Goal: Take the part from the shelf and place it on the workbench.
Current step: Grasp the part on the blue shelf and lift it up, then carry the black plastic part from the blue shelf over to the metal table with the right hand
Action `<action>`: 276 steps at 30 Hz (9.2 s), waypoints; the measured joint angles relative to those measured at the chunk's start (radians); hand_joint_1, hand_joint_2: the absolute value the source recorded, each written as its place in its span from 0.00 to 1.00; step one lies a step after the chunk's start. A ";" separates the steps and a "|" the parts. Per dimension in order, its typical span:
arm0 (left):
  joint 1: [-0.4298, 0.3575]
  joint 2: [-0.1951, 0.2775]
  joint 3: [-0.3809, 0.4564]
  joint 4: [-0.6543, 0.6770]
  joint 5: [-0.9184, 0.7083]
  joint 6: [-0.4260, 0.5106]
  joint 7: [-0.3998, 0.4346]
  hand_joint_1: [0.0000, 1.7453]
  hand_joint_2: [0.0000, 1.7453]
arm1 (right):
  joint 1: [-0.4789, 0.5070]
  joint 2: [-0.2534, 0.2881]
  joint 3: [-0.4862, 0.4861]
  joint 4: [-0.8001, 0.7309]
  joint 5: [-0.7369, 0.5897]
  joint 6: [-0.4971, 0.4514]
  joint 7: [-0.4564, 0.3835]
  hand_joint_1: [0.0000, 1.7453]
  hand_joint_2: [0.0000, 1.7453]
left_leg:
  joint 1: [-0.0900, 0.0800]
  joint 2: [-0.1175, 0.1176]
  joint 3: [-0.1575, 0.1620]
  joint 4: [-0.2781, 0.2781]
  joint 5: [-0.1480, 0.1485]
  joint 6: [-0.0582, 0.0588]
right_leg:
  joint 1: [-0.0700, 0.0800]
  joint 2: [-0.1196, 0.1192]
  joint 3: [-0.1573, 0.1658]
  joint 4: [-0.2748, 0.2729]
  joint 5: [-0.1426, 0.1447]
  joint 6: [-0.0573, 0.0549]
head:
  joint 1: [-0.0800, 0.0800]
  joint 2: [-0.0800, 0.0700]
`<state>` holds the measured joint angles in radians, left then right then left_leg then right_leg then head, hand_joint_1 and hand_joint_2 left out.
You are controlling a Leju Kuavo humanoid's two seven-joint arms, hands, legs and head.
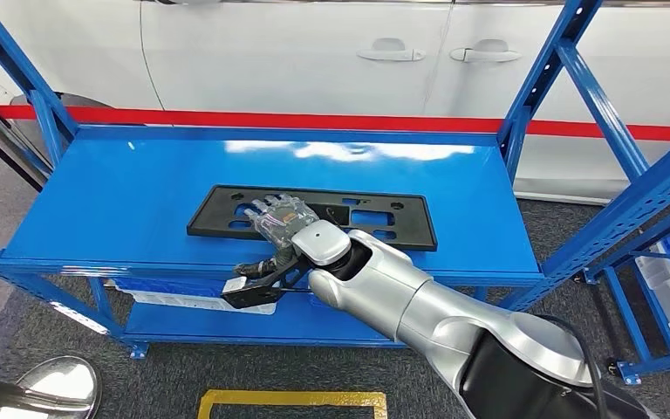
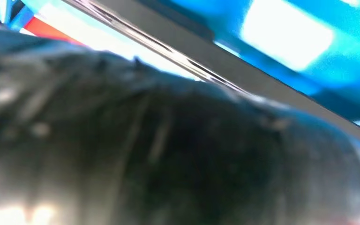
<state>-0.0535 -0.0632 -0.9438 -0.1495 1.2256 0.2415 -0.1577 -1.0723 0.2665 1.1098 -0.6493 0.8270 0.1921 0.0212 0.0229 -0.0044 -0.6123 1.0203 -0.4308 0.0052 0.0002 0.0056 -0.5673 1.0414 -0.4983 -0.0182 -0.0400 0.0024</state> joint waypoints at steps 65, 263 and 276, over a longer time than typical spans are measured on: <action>-0.004 0.001 -0.031 0.000 0.033 0.011 -0.030 0.00 0.00 | 0.074 -0.058 -0.016 0.089 -0.031 -0.016 -0.061 1.00 1.00 | -0.014 -0.003 0.014 0.000 -0.014 0.002 | 0.008 -0.002 -0.020 0.001 0.028 -0.026 | 0.000 0.000; -0.021 0.006 -0.182 0.005 0.071 -0.051 -0.073 0.00 1.00 | -0.446 -0.229 0.027 -0.464 -0.048 0.195 0.120 1.00 1.00 | 0.011 0.001 0.050 0.014 -0.051 -0.016 | -0.021 -0.017 -0.136 0.021 0.110 0.028 | 0.003 0.000; -0.026 -0.007 -0.182 0.004 0.072 -0.051 -0.072 0.00 1.00 | -0.442 -0.235 0.026 -0.466 -0.048 0.194 0.121 1.00 1.00 | -0.019 0.006 -0.050 0.008 0.053 0.015 | 0.040 -0.002 0.045 -0.009 -0.017 -0.068 | 0.000 0.000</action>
<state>-0.0791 -0.0701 -1.1258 -0.1459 1.2972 0.1905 -0.2301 -1.5145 0.0312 1.1356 -1.1149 0.7790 0.3864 0.1418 0.0042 0.0013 -0.6622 1.0283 -0.3778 0.0203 0.0404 0.0038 -0.5221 1.0319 -0.5149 -0.0866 -0.0396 0.0024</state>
